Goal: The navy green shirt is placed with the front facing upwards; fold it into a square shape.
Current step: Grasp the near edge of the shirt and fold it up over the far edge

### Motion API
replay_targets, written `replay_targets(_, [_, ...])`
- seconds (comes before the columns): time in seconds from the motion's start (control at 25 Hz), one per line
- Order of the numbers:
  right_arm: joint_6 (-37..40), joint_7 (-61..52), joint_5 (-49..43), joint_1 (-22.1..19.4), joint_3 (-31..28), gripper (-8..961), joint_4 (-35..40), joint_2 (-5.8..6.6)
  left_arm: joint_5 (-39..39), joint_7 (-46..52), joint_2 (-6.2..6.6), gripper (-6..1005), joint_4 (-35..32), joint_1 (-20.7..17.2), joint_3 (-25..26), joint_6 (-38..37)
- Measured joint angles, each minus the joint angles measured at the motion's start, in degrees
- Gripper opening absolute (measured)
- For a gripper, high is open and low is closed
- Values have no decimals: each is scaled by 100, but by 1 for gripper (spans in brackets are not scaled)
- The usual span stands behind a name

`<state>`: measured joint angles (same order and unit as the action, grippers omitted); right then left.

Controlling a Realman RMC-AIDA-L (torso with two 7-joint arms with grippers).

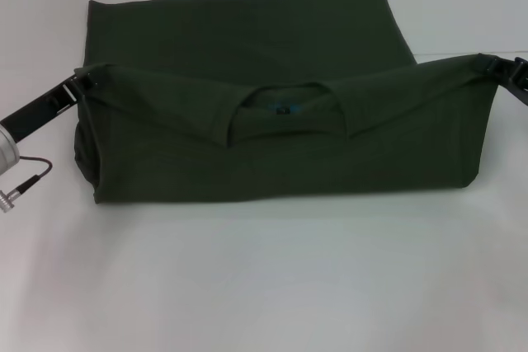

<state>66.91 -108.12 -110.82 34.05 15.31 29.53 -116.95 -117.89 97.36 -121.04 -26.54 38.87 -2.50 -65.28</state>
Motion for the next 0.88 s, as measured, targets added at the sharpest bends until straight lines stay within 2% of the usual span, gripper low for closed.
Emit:
replay_targets(0.28, [-367,144,32,84,15,45,-128,-45,252,-214,-128,31,39,16,-19,416])
replay_targets(0.88, [-994,517,63,304,14,44,-368,-214,594,-856,-222,31,389,134,-23,1008])
